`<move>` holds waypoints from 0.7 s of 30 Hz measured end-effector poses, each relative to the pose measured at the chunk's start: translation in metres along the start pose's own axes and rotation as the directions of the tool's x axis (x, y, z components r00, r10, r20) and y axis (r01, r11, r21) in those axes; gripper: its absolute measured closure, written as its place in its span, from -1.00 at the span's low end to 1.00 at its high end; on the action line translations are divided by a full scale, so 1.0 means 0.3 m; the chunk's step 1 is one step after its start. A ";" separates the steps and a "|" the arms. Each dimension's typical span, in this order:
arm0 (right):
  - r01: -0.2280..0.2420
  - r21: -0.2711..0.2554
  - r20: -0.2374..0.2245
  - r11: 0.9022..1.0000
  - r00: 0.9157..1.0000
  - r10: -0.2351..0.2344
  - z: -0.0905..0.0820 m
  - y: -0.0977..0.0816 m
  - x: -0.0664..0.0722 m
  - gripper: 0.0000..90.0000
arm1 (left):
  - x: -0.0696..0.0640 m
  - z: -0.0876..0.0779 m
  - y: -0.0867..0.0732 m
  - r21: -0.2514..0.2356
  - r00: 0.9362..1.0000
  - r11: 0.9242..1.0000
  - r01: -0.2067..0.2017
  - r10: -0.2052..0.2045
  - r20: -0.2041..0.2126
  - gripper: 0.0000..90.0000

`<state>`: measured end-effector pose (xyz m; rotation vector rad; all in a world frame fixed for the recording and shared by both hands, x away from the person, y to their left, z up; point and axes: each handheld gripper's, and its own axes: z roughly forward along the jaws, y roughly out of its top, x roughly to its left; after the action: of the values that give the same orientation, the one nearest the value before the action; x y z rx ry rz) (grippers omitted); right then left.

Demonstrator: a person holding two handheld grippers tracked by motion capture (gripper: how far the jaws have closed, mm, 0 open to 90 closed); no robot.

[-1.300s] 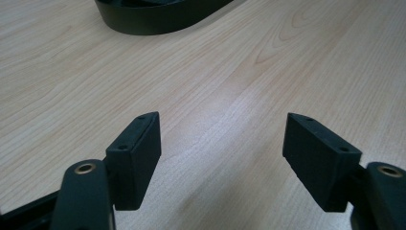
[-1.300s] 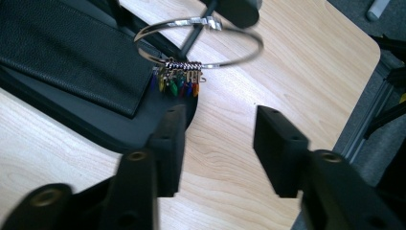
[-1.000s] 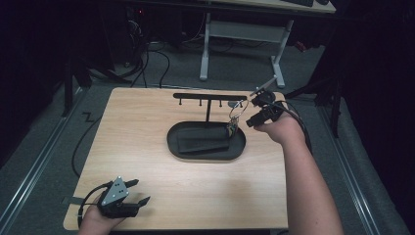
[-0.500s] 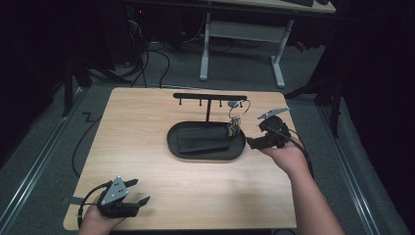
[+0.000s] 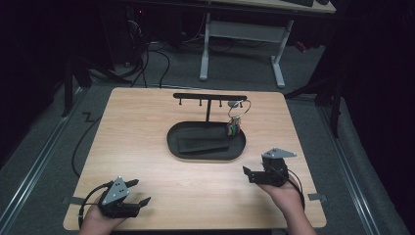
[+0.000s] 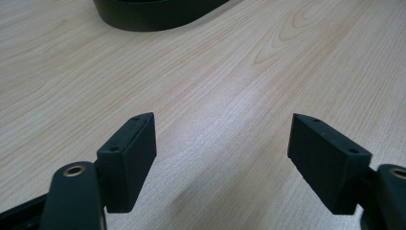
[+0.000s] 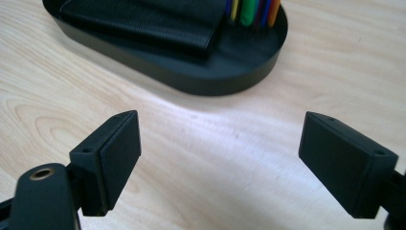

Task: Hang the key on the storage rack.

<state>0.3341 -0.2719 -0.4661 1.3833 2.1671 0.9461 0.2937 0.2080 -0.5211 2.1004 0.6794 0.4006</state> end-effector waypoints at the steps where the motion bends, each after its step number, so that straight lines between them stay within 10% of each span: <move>1: -0.012 -0.014 -0.004 1.000 1.000 0.012 0.005 -0.030 0.006 -0.68 | 0.000 0.000 0.000 0.001 1.000 1.000 -0.001 0.001 0.000 -0.43; 11: -0.040 -0.104 0.029 0.994 0.999 0.043 0.019 -0.222 0.075 -0.73 | -0.006 0.005 0.001 0.008 1.000 1.000 -0.005 0.005 0.010 -0.43; 21: -0.062 -0.140 0.047 0.988 0.997 0.069 -0.011 -0.258 0.061 -0.72 | -0.012 0.005 0.004 0.006 1.000 1.000 -0.011 0.011 0.018 -0.43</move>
<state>0.2752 -0.2781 -0.5191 1.4033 1.9897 1.0518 0.2919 0.2043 -0.5212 2.1122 0.6599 0.3851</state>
